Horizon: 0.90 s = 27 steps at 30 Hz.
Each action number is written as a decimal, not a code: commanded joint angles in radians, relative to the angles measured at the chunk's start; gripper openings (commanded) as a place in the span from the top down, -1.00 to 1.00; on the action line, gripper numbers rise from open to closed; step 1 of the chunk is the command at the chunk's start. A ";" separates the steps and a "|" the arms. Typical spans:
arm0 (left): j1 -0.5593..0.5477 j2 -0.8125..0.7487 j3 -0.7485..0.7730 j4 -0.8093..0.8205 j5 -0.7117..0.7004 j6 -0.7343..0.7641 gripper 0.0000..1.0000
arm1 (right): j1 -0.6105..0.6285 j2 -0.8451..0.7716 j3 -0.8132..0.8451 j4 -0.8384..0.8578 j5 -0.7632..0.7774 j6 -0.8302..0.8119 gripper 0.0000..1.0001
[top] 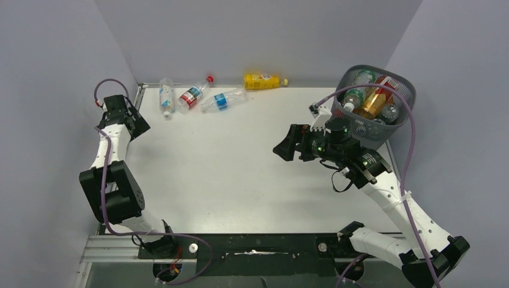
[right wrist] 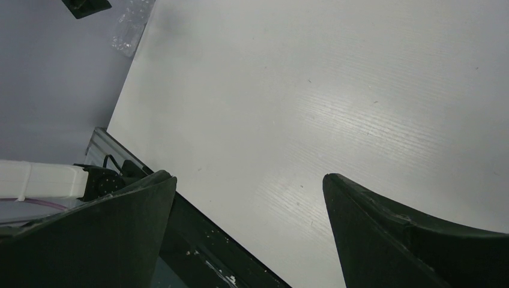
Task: Put the plastic bottles in the bin
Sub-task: Adjust the plastic bottle at the center of the board.
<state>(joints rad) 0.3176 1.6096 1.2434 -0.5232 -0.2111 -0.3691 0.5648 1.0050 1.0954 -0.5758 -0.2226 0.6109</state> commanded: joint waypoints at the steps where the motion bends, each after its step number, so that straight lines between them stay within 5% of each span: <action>1: 0.031 0.030 0.104 -0.015 -0.050 0.060 -0.59 | 0.012 0.001 -0.005 0.063 -0.010 0.007 -0.99; 27: 0.049 0.086 0.029 0.135 -0.110 0.382 -0.56 | 0.044 0.108 0.103 -0.067 -0.045 -0.049 -0.99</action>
<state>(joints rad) 0.3565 1.7153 1.2747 -0.4538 -0.3214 -0.0433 0.5976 1.1191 1.1366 -0.6376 -0.2447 0.5907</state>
